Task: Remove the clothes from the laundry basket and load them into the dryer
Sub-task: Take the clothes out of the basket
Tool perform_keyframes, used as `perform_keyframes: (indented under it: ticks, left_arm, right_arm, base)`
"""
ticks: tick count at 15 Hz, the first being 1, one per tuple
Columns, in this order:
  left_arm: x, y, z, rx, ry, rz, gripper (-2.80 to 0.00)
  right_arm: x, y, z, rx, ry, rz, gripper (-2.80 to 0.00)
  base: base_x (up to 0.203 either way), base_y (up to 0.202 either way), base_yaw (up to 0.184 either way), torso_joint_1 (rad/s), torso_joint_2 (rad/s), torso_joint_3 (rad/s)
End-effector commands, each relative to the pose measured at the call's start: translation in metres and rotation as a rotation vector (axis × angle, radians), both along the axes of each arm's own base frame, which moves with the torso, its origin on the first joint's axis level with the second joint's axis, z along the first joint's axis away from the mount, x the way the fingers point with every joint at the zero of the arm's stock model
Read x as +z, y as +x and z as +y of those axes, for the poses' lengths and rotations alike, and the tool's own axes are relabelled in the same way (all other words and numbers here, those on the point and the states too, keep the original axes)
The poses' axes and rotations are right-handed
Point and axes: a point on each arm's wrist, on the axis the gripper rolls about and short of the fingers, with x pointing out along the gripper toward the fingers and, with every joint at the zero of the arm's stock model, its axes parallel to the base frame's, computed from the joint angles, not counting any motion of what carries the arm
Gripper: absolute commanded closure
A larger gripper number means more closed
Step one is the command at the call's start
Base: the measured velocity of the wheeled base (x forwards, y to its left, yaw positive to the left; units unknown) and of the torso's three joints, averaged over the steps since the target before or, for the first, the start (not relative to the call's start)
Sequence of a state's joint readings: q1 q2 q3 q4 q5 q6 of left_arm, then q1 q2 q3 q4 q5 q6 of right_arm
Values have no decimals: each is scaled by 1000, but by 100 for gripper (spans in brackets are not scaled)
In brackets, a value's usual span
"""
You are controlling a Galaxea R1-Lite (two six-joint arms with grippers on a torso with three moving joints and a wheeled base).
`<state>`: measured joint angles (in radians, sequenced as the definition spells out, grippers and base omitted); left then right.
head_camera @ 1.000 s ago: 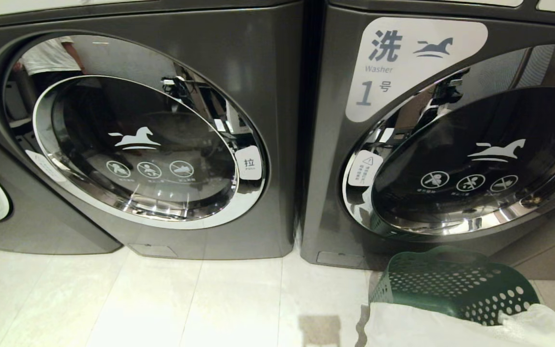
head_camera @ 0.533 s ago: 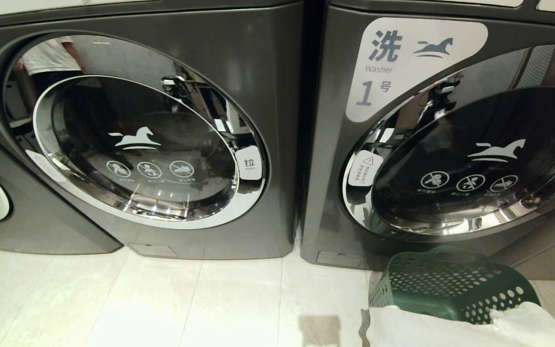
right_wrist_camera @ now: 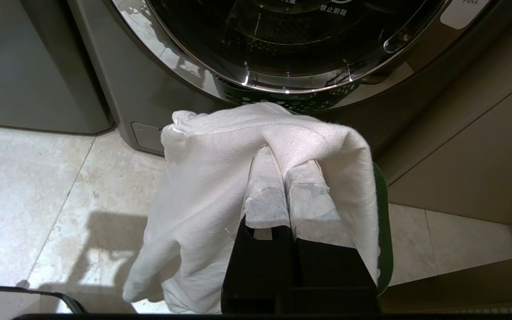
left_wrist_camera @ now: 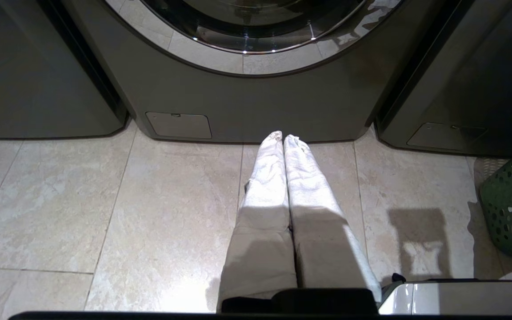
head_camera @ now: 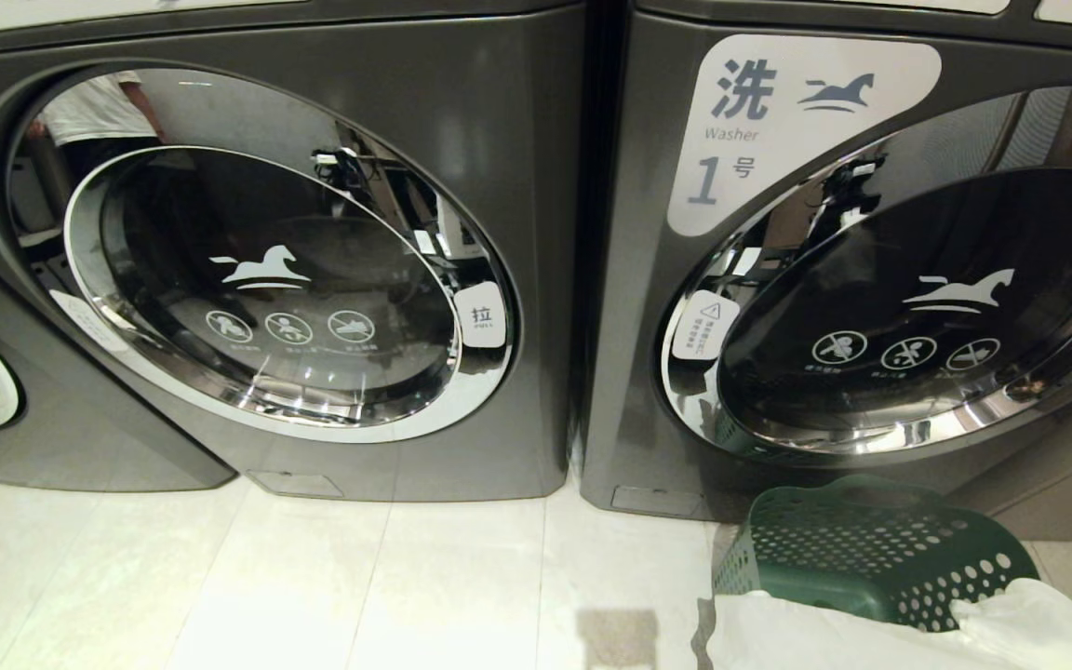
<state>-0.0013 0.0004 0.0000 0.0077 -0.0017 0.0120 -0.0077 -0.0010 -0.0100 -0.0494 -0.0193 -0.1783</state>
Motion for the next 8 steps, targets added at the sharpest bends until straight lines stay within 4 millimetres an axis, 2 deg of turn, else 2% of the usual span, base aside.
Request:
perform_keyframes:
  ticks: [1, 5, 8]
  left_arm:
    - [0, 0, 0, 0, 0, 0, 0]
    - [0, 0, 0, 0, 0, 0, 0]
    - [0, 0, 0, 0, 0, 0, 0]
  right_arm:
    - [0, 0, 0, 0, 8, 2, 0]
    - [0, 1, 0, 1, 24, -18, 0]
    - [-1, 1, 0, 10, 138, -11, 0]
  base:
    - [0, 0, 0, 0, 0, 0]
    - [0, 0, 0, 0, 0, 0]
    - [0, 0, 0, 0, 0, 0]
